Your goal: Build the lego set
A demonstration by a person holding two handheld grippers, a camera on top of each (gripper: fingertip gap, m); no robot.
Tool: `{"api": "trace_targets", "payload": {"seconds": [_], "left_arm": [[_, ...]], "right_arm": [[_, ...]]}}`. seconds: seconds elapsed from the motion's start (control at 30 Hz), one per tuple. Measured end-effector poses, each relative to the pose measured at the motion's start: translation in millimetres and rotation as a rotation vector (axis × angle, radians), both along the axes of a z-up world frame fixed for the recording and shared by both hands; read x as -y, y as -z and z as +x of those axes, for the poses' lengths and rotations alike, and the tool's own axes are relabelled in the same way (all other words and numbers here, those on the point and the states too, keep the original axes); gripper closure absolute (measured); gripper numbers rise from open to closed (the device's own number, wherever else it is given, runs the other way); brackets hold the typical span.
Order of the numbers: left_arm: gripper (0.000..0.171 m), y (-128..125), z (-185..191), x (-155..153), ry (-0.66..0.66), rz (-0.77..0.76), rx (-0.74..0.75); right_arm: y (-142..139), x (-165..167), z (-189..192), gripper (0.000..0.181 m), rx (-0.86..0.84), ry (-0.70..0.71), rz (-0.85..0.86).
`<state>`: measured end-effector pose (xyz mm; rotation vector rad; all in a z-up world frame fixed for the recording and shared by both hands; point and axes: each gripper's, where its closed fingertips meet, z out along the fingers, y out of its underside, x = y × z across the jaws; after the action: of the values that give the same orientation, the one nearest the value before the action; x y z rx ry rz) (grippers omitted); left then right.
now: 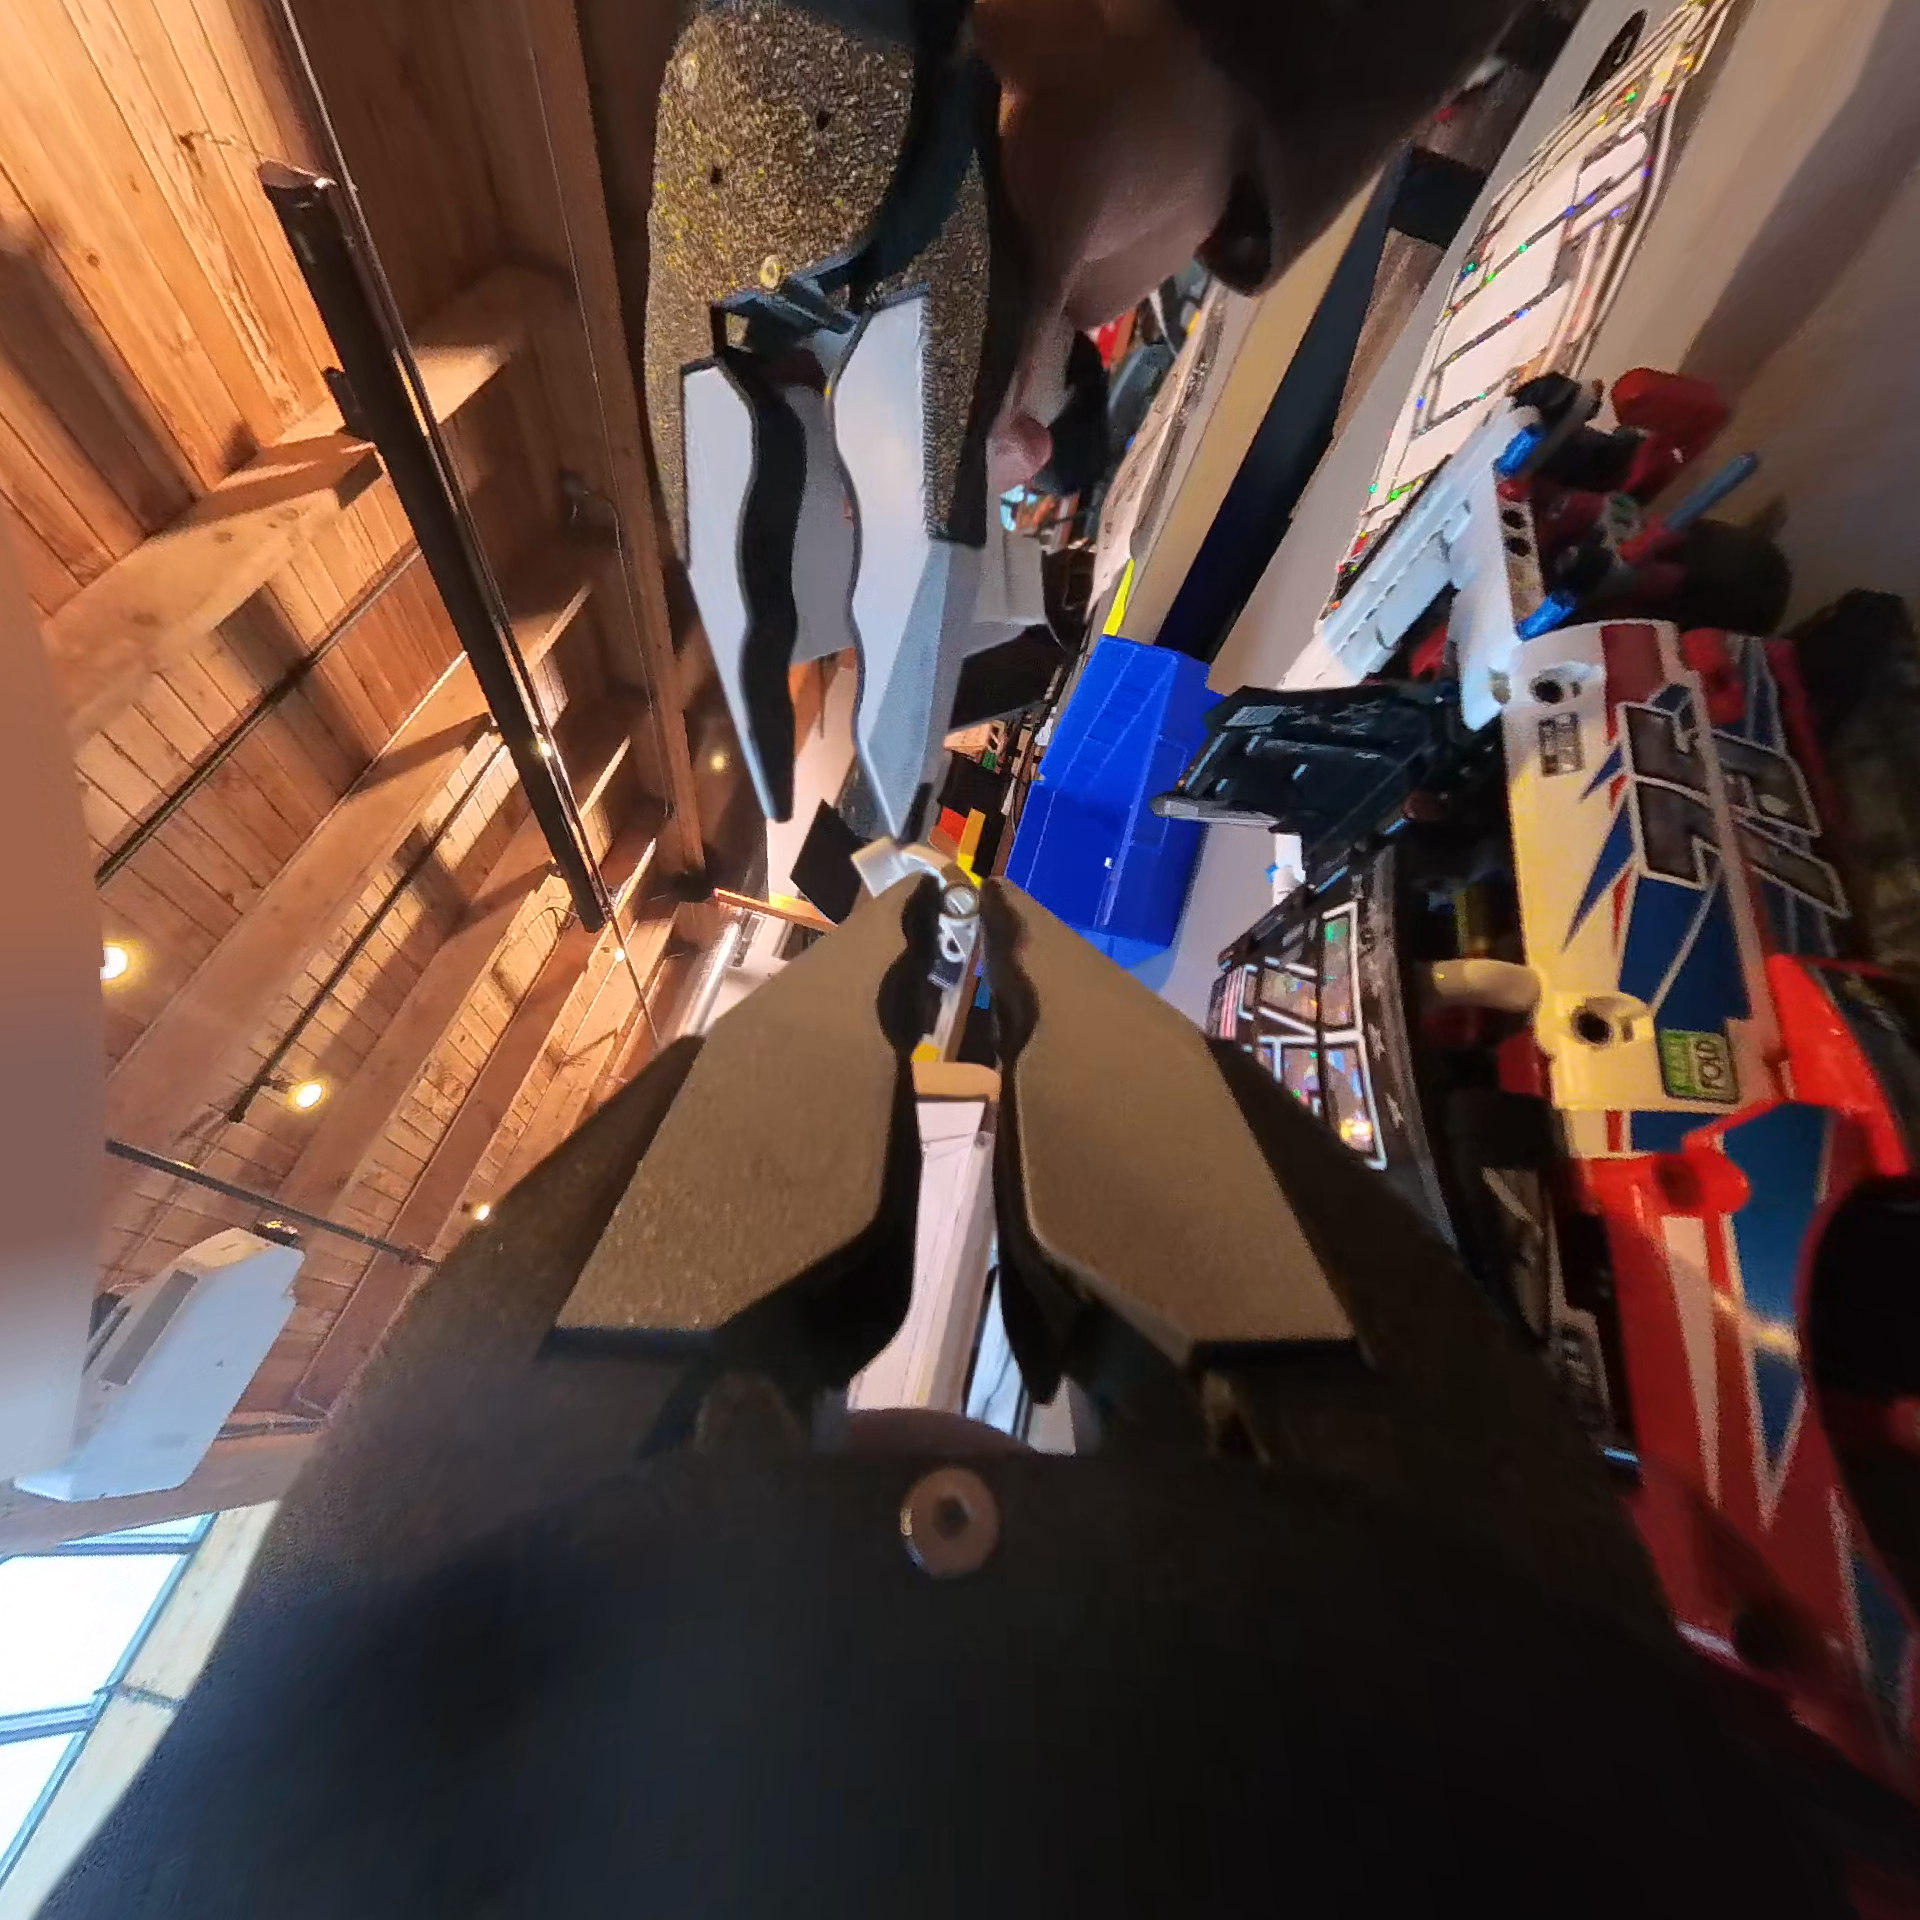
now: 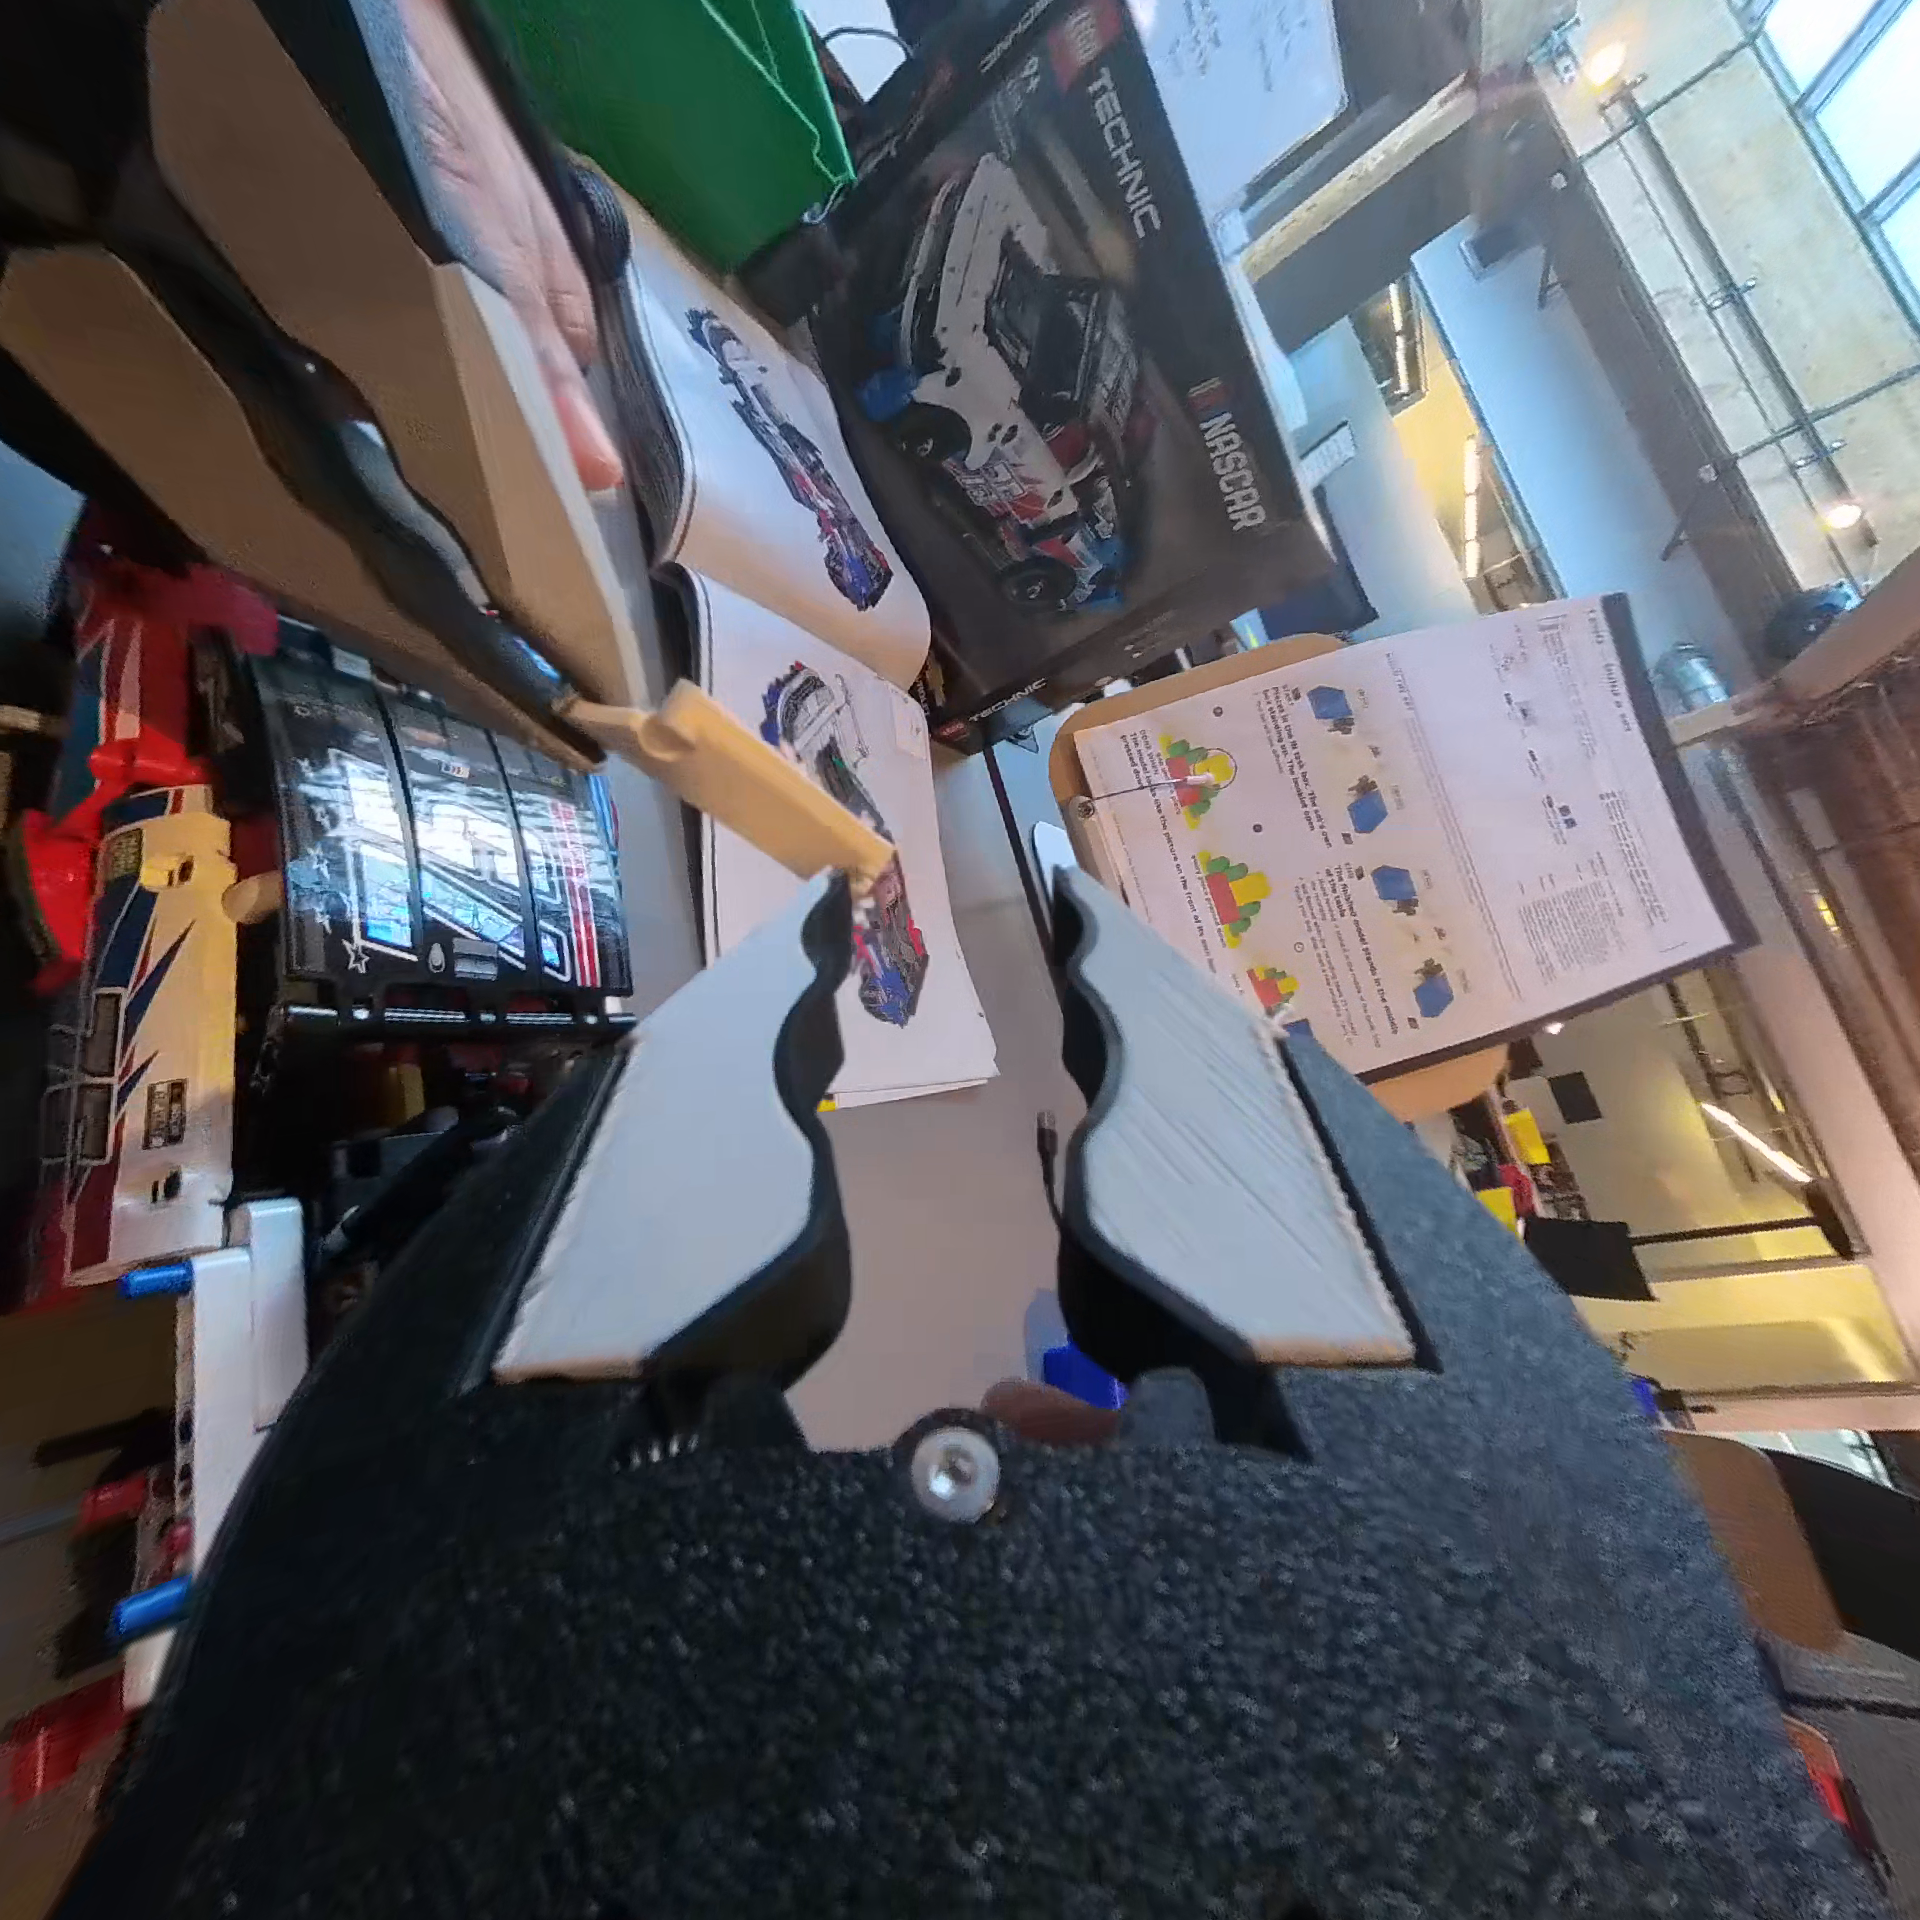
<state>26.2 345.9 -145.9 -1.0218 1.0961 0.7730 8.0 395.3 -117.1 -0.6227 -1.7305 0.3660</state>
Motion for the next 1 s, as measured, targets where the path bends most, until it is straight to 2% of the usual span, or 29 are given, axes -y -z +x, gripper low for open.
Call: {"api": "trace_targets", "payload": {"seconds": [0.13, 0.3, 0.4, 0.6, 0.77, 1.0], "left_arm": [[0.167, -5.3, 3.3, 4.0, 0.026, 0.027, 0.017], [0.167, -23.2, 1.9, 13.6, 0.116, 0.047, 0.169], [0.167, -34.7, -6.8, 16.1, 0.139, 0.064, 0.267], [0.167, -41.5, -30.8, 10.0, 0.134, 0.046, 0.414], [0.168, -39.7, -46.1, 2.4, 0.125, 0.016, 0.504], [0.167, -35.1, -65.6, -6.6, 0.129, -0.036, 0.636]], "right_arm": [[8.4, 1.0, 1.9, 0.143, 0.075, -0.034, -0.031], [24.2, 9.5, -0.5, 0.142, 0.149, -0.163, -0.414], [21.9, 2.6, -3.2, 0.150, 0.114, -0.223, -0.546], [3.3, -28.6, -5.4, 0.152, -0.033, -0.287, -0.685], [-1.7, -48.7, -2.9, 0.154, -0.105, -0.355, -0.805], [-3.9, -63.9, 4.9, 0.154, -0.120, -0.426, -0.959]]}}
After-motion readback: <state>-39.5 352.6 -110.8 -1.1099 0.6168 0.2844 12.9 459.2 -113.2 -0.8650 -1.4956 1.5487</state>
